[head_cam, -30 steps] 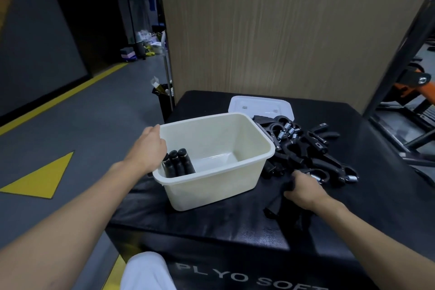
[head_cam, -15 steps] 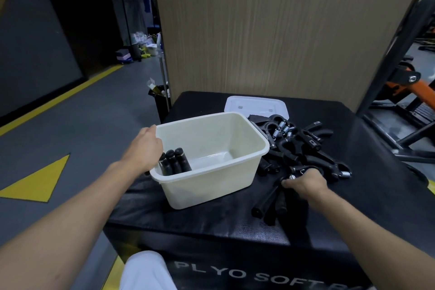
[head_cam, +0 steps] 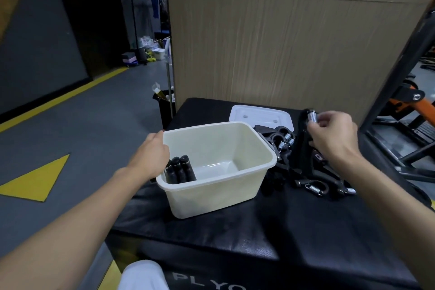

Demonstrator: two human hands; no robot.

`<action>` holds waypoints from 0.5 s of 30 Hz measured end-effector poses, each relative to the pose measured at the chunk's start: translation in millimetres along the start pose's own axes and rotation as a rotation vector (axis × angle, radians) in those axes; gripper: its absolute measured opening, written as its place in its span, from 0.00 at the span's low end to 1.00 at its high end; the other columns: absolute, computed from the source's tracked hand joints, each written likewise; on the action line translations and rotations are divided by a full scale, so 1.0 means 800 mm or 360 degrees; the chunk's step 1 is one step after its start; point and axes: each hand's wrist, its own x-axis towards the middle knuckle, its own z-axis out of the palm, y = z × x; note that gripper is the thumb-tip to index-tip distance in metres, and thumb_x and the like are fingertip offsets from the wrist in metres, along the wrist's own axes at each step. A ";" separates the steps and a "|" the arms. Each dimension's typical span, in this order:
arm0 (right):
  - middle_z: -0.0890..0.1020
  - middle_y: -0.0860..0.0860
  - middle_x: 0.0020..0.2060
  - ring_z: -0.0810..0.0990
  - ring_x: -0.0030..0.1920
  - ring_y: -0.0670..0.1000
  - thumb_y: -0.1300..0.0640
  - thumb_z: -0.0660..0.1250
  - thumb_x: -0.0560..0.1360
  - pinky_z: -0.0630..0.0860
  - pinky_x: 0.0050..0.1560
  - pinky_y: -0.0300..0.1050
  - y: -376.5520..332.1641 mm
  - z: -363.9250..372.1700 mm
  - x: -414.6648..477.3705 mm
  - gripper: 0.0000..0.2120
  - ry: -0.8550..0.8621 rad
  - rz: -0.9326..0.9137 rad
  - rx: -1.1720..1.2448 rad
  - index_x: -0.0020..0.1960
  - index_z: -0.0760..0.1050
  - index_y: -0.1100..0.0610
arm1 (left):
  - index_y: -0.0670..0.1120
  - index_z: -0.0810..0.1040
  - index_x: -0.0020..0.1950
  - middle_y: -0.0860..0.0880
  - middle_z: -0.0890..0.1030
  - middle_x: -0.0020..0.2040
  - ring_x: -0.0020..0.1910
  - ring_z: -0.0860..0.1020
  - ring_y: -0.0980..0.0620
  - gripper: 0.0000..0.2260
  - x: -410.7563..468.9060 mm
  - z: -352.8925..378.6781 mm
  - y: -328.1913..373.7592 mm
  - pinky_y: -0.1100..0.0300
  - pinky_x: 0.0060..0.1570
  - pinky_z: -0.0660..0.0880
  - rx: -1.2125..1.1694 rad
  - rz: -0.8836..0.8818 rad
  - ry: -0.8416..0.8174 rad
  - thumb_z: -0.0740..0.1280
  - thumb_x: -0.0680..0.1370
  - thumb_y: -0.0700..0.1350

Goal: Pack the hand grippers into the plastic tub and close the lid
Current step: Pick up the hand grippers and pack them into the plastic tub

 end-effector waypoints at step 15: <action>0.75 0.57 0.39 0.78 0.36 0.53 0.66 0.74 0.71 0.83 0.35 0.45 -0.136 0.132 -0.019 0.09 -0.0817 0.0294 0.0745 0.47 0.76 0.66 | 0.42 0.67 0.63 0.45 0.68 0.65 0.53 0.74 0.42 0.13 -0.006 0.000 0.002 0.49 0.55 0.73 -0.0139 0.0028 -0.0026 0.52 0.80 0.36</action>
